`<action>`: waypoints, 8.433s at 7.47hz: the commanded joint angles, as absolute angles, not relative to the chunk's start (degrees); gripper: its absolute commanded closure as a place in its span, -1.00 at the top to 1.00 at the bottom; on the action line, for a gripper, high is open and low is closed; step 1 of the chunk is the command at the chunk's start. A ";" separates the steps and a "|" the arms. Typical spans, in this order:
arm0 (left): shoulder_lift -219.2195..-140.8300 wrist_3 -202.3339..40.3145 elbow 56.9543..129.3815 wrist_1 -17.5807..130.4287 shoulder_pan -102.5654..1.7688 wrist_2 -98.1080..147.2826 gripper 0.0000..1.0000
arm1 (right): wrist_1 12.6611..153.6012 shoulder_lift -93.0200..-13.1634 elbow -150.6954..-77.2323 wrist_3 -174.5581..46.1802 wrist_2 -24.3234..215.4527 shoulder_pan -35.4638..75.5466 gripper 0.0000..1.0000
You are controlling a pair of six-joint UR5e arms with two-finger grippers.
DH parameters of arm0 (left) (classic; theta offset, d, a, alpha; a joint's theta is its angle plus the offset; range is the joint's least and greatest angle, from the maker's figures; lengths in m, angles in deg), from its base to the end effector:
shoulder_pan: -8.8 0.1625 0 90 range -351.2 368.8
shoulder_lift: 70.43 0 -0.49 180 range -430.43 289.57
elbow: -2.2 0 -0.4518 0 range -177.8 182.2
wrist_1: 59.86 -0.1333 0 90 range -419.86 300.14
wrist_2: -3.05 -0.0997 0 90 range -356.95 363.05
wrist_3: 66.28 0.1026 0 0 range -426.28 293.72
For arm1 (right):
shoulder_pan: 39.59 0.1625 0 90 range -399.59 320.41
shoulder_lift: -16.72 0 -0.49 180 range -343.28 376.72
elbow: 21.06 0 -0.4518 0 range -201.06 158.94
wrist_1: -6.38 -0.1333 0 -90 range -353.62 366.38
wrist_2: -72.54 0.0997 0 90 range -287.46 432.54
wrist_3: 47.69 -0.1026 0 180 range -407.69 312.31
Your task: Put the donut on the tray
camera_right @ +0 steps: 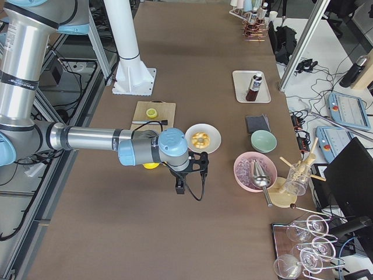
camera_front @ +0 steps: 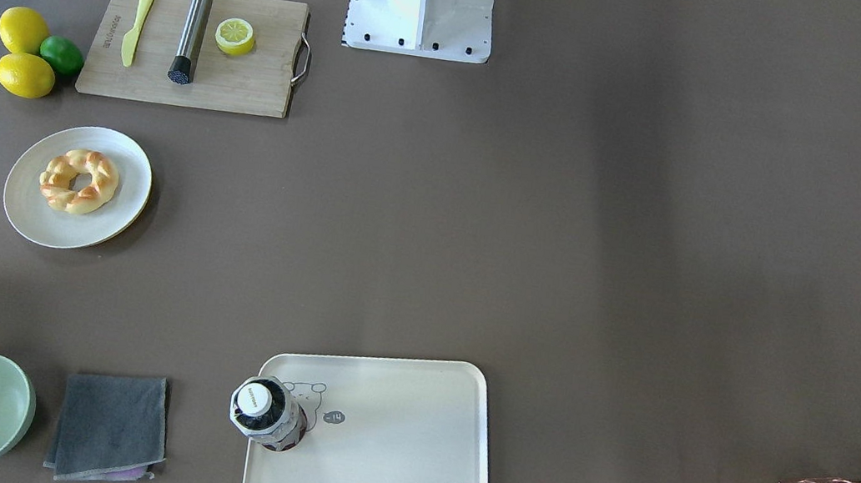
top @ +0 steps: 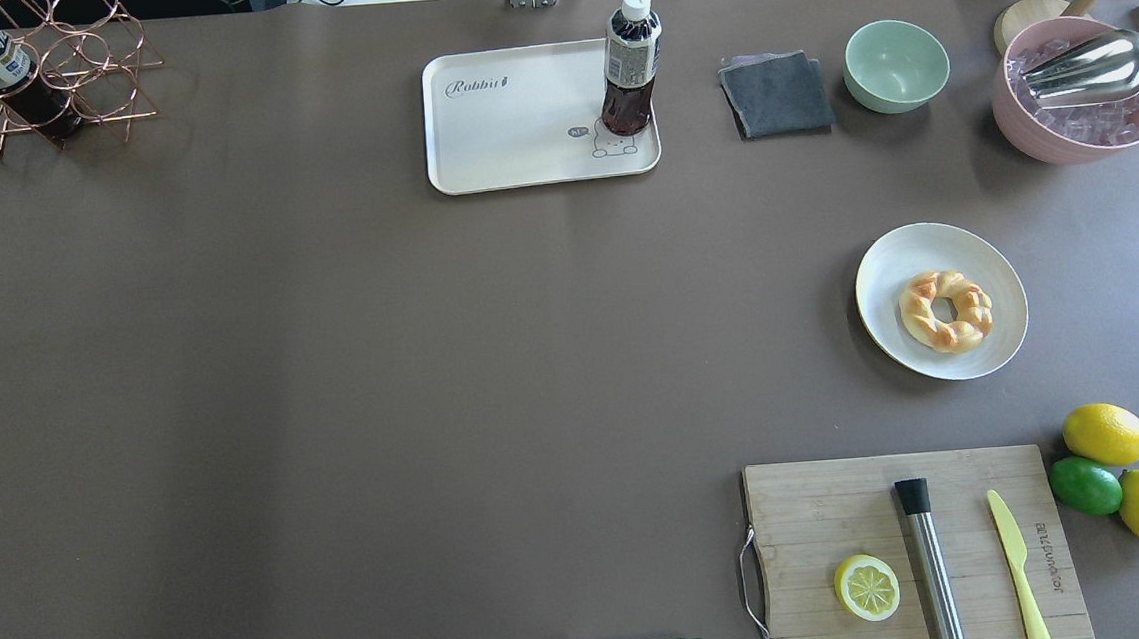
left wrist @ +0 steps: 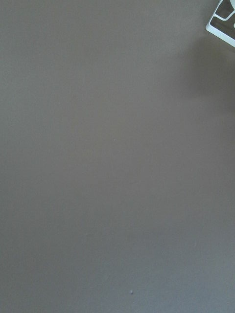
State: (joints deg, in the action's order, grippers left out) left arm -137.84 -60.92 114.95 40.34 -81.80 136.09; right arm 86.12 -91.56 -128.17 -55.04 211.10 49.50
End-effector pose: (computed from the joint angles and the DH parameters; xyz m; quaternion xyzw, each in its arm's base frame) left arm -0.0672 -0.3744 0.6695 0.1029 0.3605 0.0716 0.9243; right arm 0.0499 -0.4080 0.6883 0.0425 -0.4140 0.0185 0.9091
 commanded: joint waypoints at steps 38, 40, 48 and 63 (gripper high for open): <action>-191.45 -154.61 108.46 46.23 -26.45 123.55 0.85 | 71.95 -52.89 -130.66 -139.35 186.19 -4.69 -1.00; -191.37 -154.70 108.46 46.23 -26.45 123.55 0.83 | 72.04 -52.98 -131.70 -140.67 183.74 -6.88 -1.00; -190.66 -156.53 108.72 46.32 -25.57 121.97 0.44 | 76.52 -49.29 -133.12 -143.14 181.09 -9.88 -1.00; -196.26 -164.51 88.07 61.70 -33.28 119.69 -1.00 | 76.52 -51.48 -136.63 -144.10 182.50 -6.72 1.00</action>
